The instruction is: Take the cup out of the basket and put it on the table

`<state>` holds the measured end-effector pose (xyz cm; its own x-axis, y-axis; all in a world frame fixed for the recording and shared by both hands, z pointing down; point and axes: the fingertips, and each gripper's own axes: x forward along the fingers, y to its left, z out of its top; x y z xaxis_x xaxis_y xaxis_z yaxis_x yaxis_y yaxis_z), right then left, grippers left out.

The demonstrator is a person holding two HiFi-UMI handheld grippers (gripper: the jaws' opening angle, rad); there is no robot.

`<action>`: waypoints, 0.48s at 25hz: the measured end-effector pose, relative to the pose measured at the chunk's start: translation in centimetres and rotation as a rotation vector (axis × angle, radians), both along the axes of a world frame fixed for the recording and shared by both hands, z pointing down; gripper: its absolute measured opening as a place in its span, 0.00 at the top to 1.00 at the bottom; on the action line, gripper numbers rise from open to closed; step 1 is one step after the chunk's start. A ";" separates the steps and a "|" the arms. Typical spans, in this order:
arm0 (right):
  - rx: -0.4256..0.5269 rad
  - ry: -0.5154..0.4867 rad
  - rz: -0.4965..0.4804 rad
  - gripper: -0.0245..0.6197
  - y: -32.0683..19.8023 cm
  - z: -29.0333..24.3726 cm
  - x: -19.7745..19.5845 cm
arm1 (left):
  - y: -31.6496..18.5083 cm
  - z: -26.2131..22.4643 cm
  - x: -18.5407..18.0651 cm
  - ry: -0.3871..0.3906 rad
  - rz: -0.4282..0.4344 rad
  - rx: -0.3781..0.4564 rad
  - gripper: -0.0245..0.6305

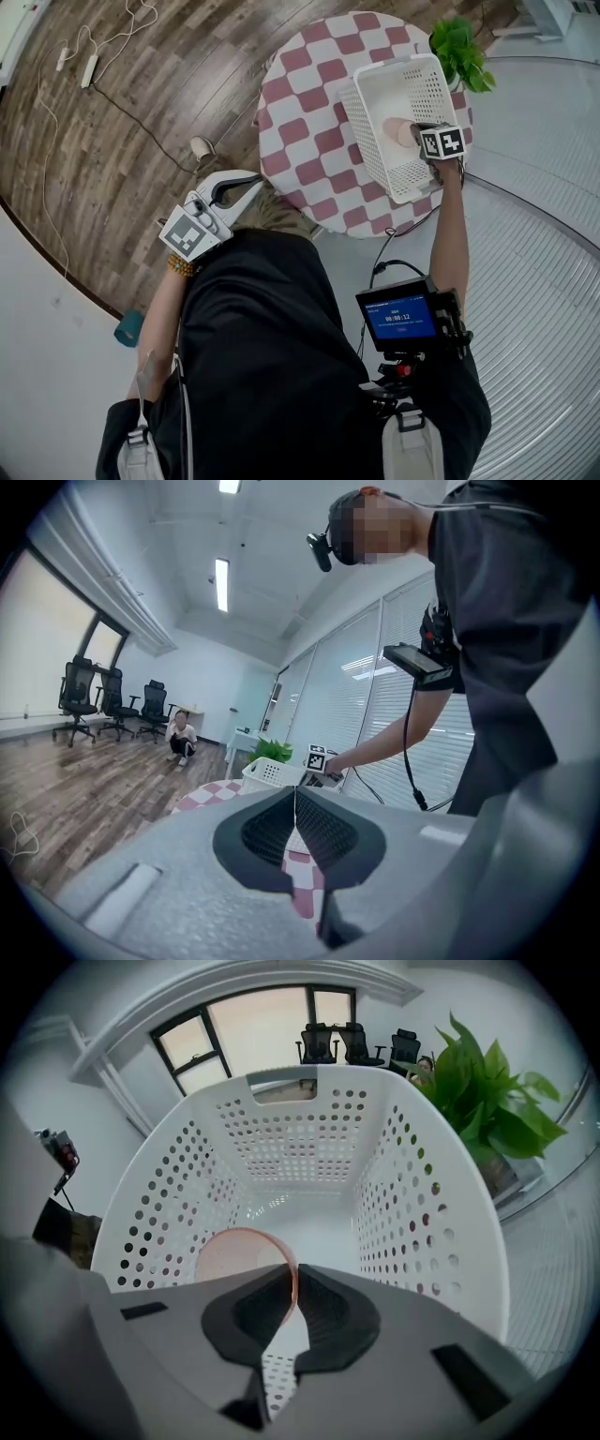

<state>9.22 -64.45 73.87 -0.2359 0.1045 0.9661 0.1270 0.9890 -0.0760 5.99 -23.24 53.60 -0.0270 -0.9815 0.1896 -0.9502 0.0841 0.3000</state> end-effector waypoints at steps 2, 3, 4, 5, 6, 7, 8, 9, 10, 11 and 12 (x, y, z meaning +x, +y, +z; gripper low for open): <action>0.006 -0.022 0.012 0.92 -0.1 -0.9 0.0 | -0.2 -0.2 0.1 -0.007 0.013 0.006 0.96; 0.007 -0.034 0.020 0.92 -0.1 -1.3 0.0 | -0.3 -0.3 0.1 -0.011 0.022 0.008 0.96; 0.005 -0.046 0.030 0.92 0.0 -1.6 0.0 | -0.3 -0.4 0.2 -0.016 0.032 0.011 0.96; 0.001 -0.059 0.042 0.92 0.2 -2.0 0.1 | -0.3 -0.5 0.3 -0.019 0.043 0.011 0.96; -0.006 -0.075 0.057 0.92 0.4 -2.5 0.1 | -0.3 -0.5 0.4 -0.021 0.054 0.010 0.96; -0.016 -0.095 0.077 0.92 0.6 -2.9 0.0 | -0.3 -0.5 0.4 -0.021 0.065 0.008 0.96; -0.028 -0.117 0.103 0.92 0.8 -3.5 0.0 | -0.4 -0.5 0.4 -0.021 0.076 0.009 0.96; -0.041 -0.138 0.131 0.92 0.9 -4.0 -0.1 | -0.5 -0.5 0.4 -0.021 0.086 0.014 0.96; -0.053 -0.158 0.157 0.92 1.0 -4.4 0.0 | -0.5 -0.6 0.3 -0.021 0.096 0.020 0.96; -0.062 -0.176 0.178 0.92 1.2 -4.9 0.0 | -0.6 -0.7 0.2 -0.021 0.109 0.025 0.96; -0.067 -0.191 0.194 0.92 1.5 -5.3 0.0 | -0.6 -0.8 0.2 -0.021 0.122 0.027 0.96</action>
